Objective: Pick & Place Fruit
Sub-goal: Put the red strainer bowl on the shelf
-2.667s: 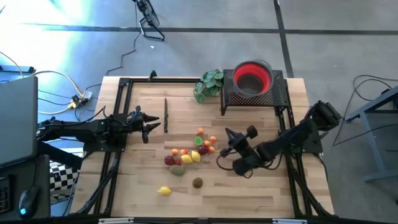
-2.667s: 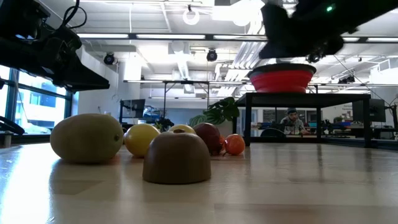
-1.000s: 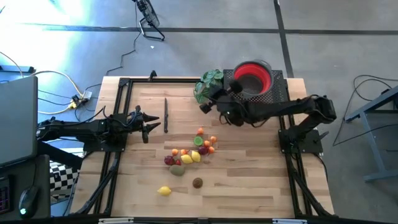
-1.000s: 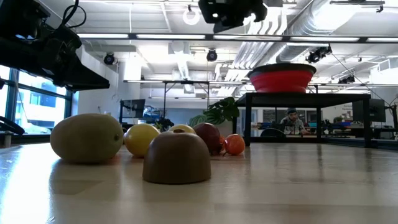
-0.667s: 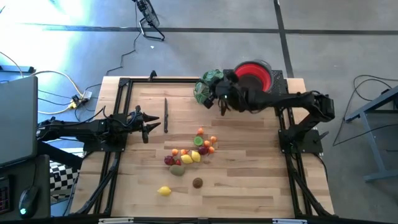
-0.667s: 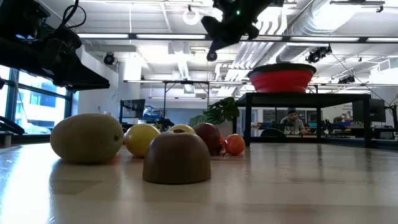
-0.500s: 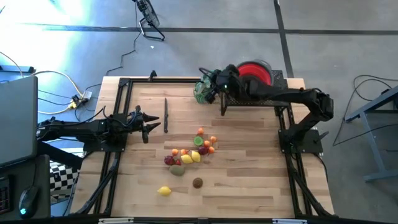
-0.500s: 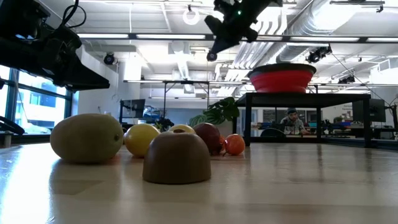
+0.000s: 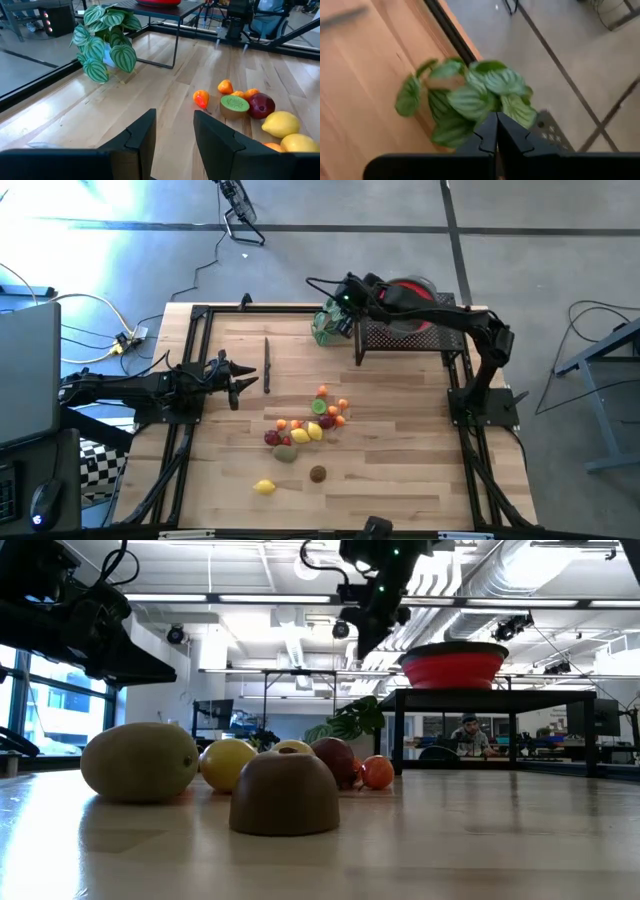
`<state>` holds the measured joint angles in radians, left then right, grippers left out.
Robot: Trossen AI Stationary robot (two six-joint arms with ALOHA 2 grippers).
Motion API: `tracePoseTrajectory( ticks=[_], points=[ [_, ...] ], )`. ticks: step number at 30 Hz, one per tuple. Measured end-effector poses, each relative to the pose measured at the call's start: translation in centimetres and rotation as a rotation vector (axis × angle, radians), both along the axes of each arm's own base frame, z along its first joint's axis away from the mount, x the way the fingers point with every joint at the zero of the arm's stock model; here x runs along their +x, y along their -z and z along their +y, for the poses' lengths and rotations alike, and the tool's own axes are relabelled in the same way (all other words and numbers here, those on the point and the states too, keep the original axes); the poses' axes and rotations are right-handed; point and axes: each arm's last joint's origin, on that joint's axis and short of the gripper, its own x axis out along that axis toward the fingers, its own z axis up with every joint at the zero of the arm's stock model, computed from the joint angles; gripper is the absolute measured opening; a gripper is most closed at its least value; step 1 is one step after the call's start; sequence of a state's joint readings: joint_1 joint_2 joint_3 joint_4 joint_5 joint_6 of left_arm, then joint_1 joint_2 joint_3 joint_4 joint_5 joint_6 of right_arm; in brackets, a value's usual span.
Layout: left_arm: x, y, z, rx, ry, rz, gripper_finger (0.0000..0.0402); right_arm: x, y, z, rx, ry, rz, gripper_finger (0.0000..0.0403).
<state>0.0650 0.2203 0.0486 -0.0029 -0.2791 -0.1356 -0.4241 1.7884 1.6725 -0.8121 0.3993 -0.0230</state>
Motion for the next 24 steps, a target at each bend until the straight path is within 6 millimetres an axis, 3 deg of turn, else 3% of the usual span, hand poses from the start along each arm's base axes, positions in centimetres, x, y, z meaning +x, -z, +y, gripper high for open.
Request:
tracePoseTrajectory(
  ticks=[10, 24],
  points=[
    [0.0, 0.0, 0.0, 0.000, -0.001, 0.000, 0.0127, -1.9, 0.8, -1.6, 0.062, 0.036, 0.126, 0.0003],
    [0.0, 0.0, 0.0, 0.000, -0.002, 0.001, 0.0127, -3.2, 1.3, -1.1, 0.103, 0.081, 0.267, 0.0002]
  ],
)
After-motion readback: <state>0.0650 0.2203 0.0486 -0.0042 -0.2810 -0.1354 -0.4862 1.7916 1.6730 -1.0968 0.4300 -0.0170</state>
